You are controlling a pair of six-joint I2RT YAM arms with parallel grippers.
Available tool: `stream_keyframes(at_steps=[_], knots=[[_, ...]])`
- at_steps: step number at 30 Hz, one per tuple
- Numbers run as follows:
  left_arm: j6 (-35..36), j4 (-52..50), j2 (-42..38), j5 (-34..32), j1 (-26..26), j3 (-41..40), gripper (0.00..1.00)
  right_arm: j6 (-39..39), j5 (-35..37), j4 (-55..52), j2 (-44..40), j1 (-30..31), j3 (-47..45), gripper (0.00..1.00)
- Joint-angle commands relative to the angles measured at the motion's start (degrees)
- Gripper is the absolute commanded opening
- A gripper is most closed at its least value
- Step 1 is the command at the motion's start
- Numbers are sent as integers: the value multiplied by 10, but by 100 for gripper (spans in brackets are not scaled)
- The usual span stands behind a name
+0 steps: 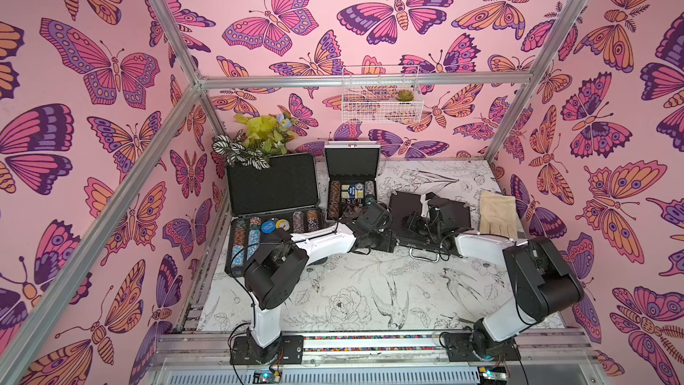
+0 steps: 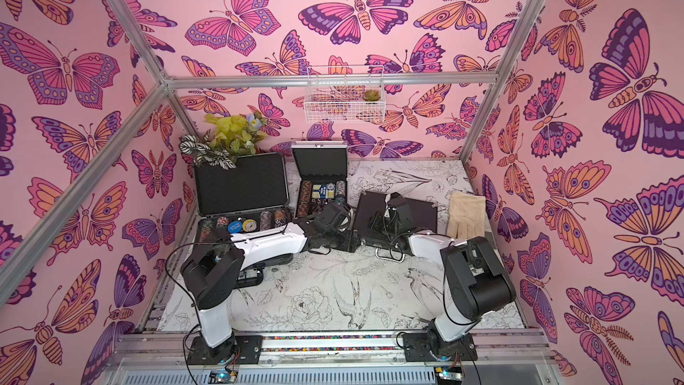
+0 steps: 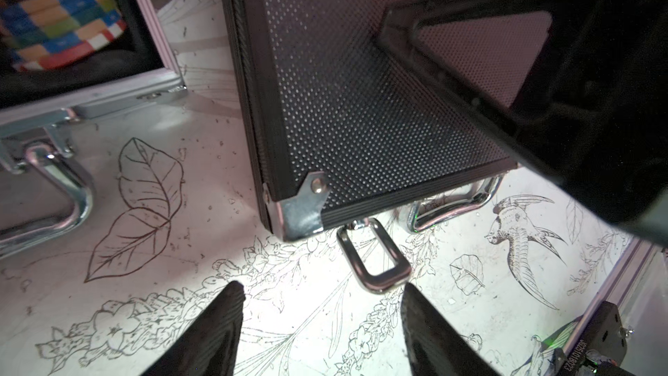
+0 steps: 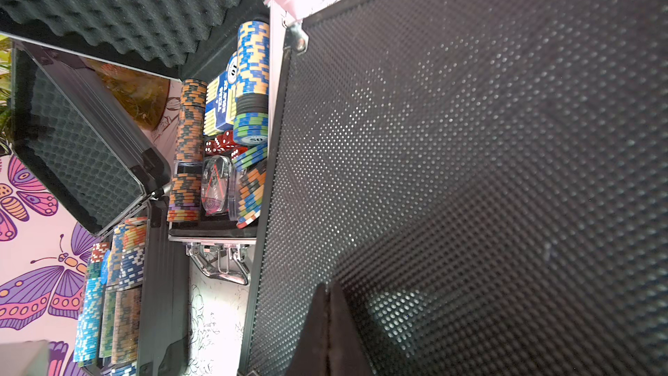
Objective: Close the poker set cases
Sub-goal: Fasten the fastener on the poker set case.
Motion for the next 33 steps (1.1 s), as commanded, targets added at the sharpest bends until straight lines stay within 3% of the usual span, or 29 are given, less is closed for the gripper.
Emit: stream_keyframes(at_steps=[1, 28, 33], knots=[[-4, 10, 22, 9, -3, -13, 68, 5, -2, -100, 28, 2, -32, 7], [-22, 43, 89, -53, -5, -30, 66, 4, -9, -104, 24, 1, -36, 8], [-13, 46, 65, -59, -6, -44, 65, 2, -12, -115, 18, 1, -32, 8]])
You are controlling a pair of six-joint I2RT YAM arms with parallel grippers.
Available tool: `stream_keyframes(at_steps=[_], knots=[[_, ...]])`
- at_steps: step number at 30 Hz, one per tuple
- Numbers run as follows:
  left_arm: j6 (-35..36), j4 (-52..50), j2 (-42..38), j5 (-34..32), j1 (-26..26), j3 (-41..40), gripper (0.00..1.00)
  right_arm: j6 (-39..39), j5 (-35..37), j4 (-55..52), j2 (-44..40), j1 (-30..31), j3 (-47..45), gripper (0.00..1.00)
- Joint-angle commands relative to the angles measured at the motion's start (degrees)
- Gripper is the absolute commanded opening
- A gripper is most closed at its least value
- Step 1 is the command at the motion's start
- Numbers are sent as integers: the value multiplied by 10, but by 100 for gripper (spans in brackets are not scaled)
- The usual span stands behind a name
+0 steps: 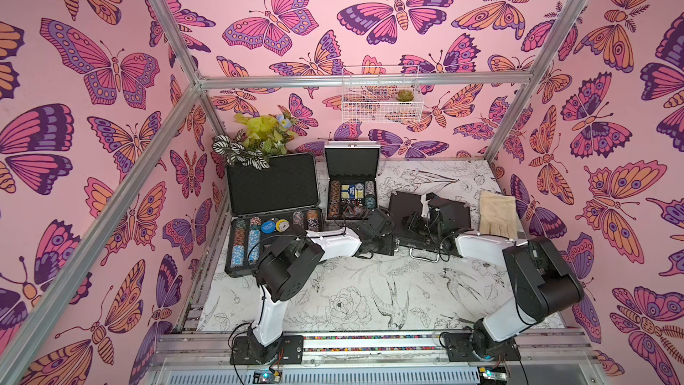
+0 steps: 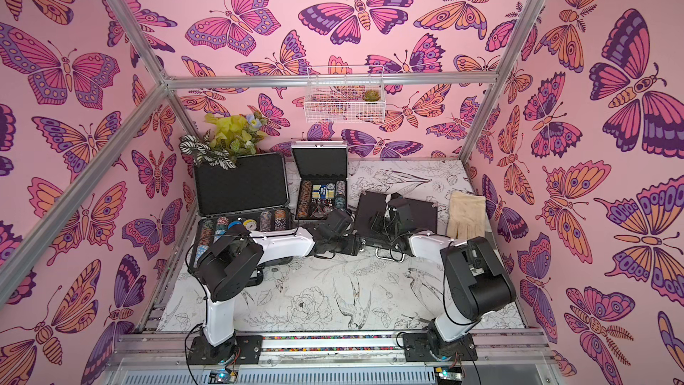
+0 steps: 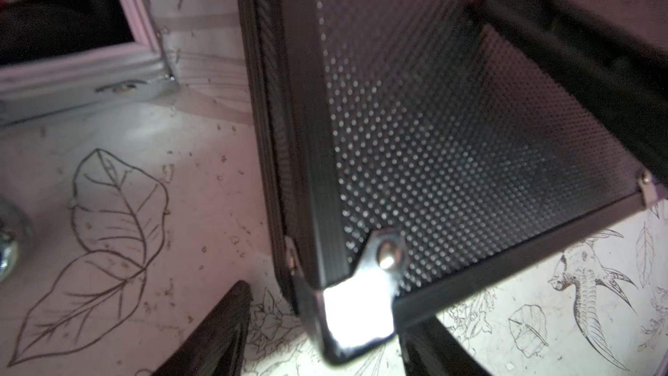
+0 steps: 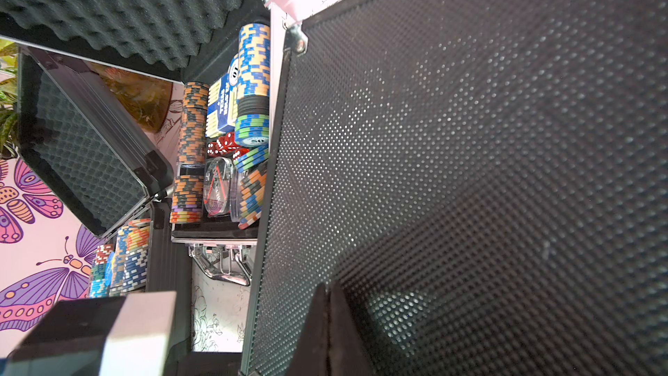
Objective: Close the poker set cases
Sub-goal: Fasten the fastener on the poker set case.
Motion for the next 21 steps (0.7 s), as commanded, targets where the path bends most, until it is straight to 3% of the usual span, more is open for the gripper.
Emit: stream_keyframes(at_steps=[1, 9, 13, 17, 21], knots=[[15, -28, -7, -23, -3, -33, 66, -5, -11, -124, 18, 2, -27, 8], [191, -13, -92, -28, -15, -64, 72, -14, -12, -135, 7, 1, -23, 9], [337, 31, -113, -119, -43, -92, 81, -24, -7, -151, 2, -1, -21, 10], [498, 143, -106, -185, -76, -126, 86, -30, -13, -160, -1, -12, -24, 10], [524, 228, -85, -187, -71, -133, 86, -31, -31, -160, -12, -36, -35, 10]])
